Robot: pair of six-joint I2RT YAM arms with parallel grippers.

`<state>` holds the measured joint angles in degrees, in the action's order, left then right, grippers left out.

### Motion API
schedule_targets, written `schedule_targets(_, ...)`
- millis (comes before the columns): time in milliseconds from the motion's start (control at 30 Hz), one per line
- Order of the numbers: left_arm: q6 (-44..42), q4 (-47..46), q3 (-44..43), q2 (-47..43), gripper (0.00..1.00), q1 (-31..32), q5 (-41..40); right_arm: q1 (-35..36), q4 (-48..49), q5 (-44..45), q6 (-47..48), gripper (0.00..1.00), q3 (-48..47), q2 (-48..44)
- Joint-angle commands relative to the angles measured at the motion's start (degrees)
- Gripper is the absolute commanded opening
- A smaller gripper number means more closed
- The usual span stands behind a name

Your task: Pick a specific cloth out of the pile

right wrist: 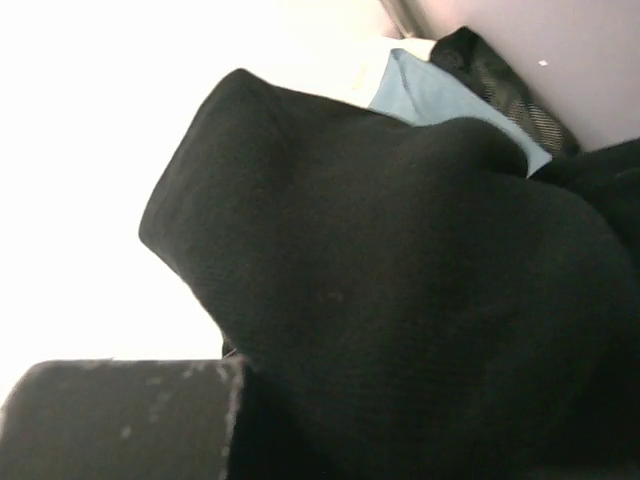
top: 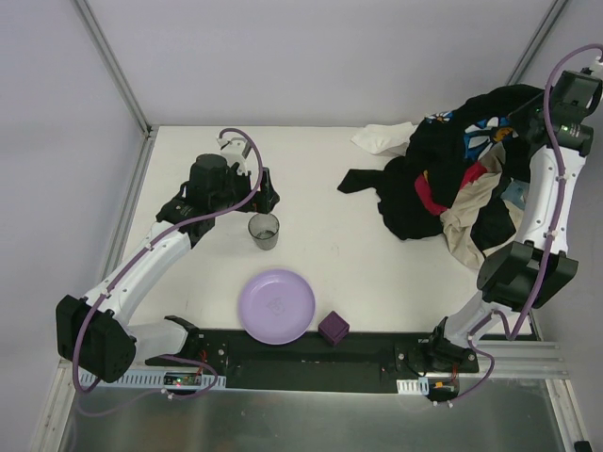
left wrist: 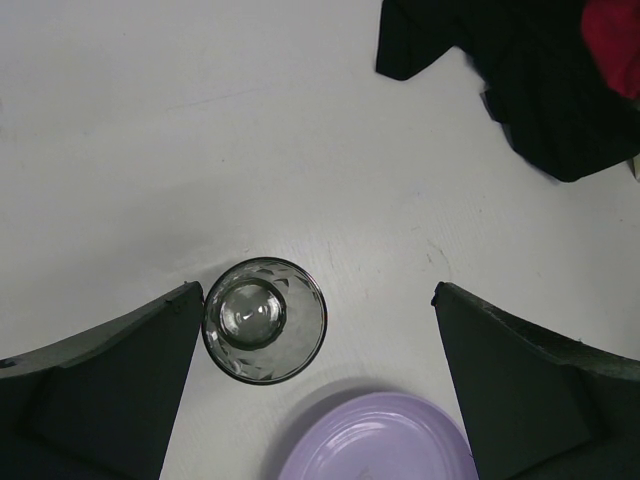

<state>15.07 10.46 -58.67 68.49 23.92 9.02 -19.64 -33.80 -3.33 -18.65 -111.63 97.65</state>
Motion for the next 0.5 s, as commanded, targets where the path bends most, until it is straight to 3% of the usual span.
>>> schedule_targets(0,0.5,-1.1,-1.3,-0.7,0.99,-0.1,1.9,-1.0,0.8,8.5,5.0,0.01,0.5,-3.0)
schedule_targets(300,1.2,-1.1,-1.7,-0.4,0.99,-0.2,1.8,-1.5,2.1,5.1,3.6,0.01,19.9,1.0)
schedule_targets(467,2.2,-1.1,-2.1,-0.2,0.99,-0.2,0.7,-2.6,2.5,-0.3,2.0,0.01,25.1,6.8)
